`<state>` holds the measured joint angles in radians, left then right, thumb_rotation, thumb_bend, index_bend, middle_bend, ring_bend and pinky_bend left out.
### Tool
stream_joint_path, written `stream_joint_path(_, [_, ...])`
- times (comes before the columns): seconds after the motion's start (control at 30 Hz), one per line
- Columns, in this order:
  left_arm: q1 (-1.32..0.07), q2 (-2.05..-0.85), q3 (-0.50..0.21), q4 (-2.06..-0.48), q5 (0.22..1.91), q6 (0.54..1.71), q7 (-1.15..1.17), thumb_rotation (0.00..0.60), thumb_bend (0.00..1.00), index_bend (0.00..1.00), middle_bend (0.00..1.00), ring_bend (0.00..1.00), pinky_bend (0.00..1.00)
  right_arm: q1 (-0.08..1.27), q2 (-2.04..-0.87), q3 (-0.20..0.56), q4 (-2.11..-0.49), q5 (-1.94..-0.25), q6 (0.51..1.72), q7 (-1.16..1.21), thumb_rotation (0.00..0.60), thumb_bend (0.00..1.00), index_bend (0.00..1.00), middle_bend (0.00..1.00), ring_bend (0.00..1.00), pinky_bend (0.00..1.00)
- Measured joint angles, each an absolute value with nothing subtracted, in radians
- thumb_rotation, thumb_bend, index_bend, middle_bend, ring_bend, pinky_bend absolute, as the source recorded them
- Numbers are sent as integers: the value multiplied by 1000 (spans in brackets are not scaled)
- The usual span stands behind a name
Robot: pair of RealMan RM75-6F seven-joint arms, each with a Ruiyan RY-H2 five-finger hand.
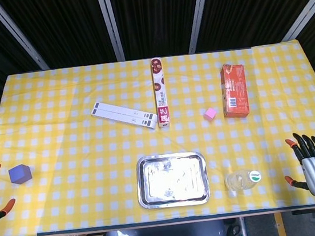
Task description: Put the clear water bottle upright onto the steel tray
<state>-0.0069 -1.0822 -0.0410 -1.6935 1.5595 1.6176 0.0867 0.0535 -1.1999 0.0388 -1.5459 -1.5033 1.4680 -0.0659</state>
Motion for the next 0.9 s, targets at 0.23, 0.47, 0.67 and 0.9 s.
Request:
stream_joint_path(0.23, [-7,-1088,-38,-1697,1559,1611,103,600,215,141,0,0,0,65,-1183,26,-1550,-1503,1423,4,600,95,148,65,0,0])
stream_joint_path(0.47, [-10,-1086,-41,-1699,1547,1603,102,600,215,141,0,0,0,97,-1144,-8,-1573,-1515,1311,174,600,95,137,65,0,0])
stream_joint_path(0.67, [-6,-1084,-40,-1699,1552,1612,94,600,215,141,0,0,0,141,-1135,-33,-1557,-1536,1217,344,600,90,119,65,0,0])
stream_joint_path(0.9, [-8,-1080,-44,-1698,1541,1605,84,600,215,141,0,0,0,181,-1164,-55,-1521,-1577,1168,496,600,67,117,65,0,0])
